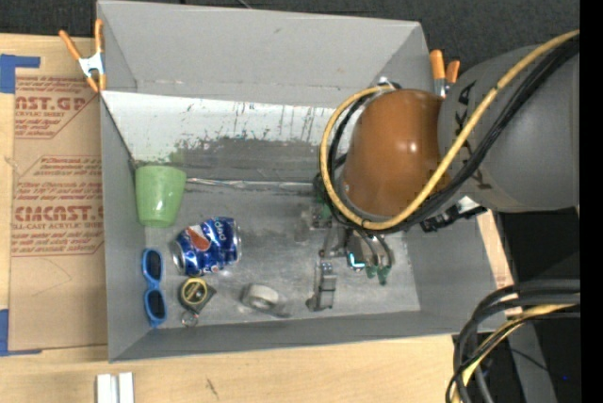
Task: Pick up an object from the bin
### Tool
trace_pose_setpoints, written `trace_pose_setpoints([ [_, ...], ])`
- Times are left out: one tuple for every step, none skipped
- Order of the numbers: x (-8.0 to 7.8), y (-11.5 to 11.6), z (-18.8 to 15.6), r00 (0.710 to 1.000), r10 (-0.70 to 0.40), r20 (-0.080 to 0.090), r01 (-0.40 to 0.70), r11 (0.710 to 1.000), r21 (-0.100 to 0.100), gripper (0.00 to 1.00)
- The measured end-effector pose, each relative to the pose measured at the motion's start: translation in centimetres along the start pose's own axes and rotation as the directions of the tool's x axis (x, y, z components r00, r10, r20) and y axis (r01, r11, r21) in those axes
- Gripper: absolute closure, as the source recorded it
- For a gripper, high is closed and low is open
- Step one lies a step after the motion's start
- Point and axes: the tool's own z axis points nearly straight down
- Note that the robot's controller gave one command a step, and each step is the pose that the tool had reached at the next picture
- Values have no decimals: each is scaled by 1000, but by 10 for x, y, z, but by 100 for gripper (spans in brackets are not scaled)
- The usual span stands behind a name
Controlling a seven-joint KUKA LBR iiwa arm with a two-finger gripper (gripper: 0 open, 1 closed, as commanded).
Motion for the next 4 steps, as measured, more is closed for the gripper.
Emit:
trace_pose_setpoints([
  [-4,75,84,988,-156,6,156,988,0,0],
  [-31,170,68,959,-283,12,283,959,11,0],
  [-31,170,68,960,-281,12,281,960,7,100],
  [-26,175,76,943,-332,29,332,943,12,100],
])
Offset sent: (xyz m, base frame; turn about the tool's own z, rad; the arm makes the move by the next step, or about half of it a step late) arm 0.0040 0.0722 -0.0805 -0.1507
